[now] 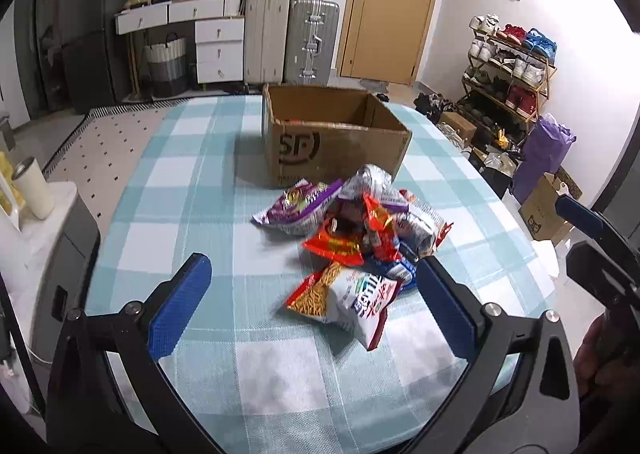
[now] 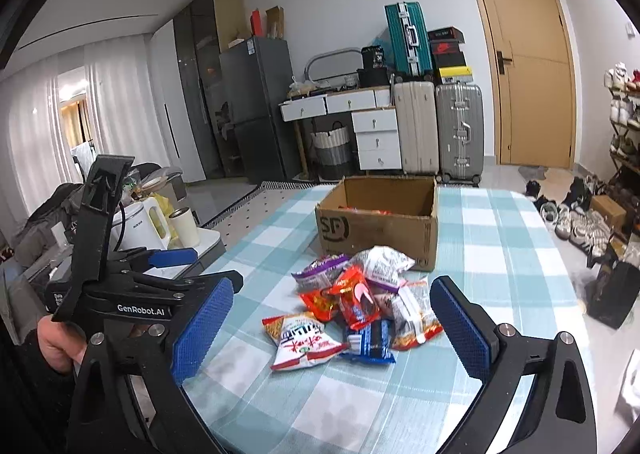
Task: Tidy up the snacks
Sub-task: 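Withdraw both grippers from the box back toward the snack pile, then grasp the red-and-white noodle bag with the left gripper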
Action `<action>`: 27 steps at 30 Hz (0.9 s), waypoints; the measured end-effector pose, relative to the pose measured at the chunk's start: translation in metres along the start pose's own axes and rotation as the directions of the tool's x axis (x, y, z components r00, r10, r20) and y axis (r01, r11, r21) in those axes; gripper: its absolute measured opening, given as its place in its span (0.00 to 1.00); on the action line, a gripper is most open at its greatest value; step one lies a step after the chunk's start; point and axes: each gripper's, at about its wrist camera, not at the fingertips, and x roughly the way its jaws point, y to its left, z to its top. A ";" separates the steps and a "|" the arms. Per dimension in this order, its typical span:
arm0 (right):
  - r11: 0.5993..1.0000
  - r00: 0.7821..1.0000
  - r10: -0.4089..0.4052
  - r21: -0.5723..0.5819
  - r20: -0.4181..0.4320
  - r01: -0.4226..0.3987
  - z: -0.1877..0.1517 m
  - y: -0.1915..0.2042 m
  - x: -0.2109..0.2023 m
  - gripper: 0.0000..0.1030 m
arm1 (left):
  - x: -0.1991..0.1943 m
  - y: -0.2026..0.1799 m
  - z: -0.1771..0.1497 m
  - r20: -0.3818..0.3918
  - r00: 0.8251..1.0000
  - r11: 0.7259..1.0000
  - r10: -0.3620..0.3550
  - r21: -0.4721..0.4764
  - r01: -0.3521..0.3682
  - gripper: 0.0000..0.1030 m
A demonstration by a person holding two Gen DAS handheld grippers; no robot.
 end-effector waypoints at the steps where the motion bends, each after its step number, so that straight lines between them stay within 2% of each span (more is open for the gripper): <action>1: 1.000 1.000 0.003 0.009 -0.007 -0.003 -0.003 -0.001 0.001 0.98 | 0.005 0.001 -0.002 -0.009 1.000 1.000 -0.002 -0.002 0.002 0.99; 19: 0.999 0.997 0.015 0.052 -0.077 -0.011 -0.028 -0.020 0.033 0.98 | 0.081 0.003 -0.028 -0.141 0.988 0.998 -0.060 0.006 0.062 0.99; 27: 0.996 0.997 0.021 0.088 -0.081 -0.013 -0.035 -0.035 0.043 0.98 | 0.118 -0.007 -0.029 -0.223 0.970 0.993 -0.102 0.029 0.111 0.99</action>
